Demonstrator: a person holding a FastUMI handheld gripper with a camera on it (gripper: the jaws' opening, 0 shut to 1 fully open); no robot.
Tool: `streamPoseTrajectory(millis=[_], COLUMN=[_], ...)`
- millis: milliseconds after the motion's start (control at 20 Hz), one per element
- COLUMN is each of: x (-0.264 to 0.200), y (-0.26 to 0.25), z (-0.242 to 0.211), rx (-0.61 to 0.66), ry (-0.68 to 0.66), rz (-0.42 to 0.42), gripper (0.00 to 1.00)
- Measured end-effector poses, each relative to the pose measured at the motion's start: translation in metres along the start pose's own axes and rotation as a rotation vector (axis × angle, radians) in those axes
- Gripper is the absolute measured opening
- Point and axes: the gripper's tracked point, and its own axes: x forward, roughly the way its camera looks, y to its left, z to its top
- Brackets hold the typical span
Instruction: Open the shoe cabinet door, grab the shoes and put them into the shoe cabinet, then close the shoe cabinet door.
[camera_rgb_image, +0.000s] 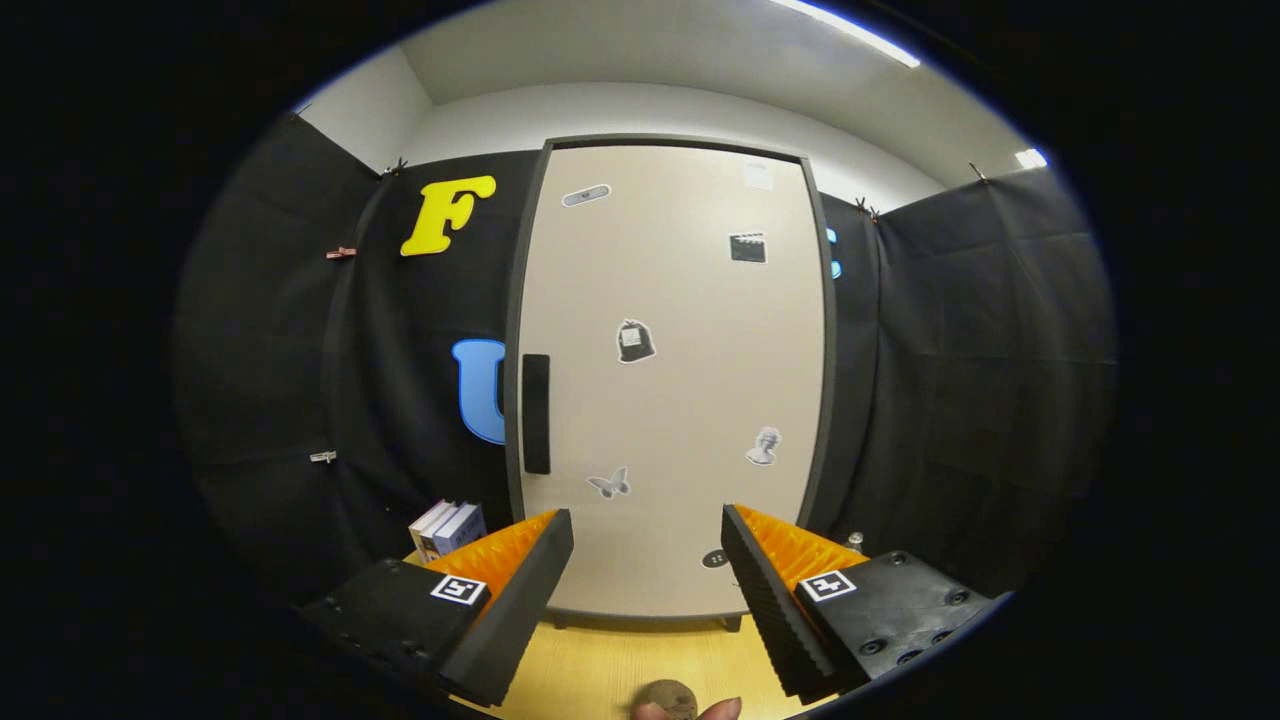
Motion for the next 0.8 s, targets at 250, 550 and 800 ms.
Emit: streamPoseTrajectory(millis=[250, 550, 800], x=[0.048, 0.118, 0.166], y=[0.047, 0.087, 0.099], z=[0.008, 0.009, -0.011], rx=[0.024, 0.009, 0.028], ry=[-0.010, -0.018, 0.040], rz=[0.046, 0.069, 0.055], gripper=[0.98, 0.97, 0.97])
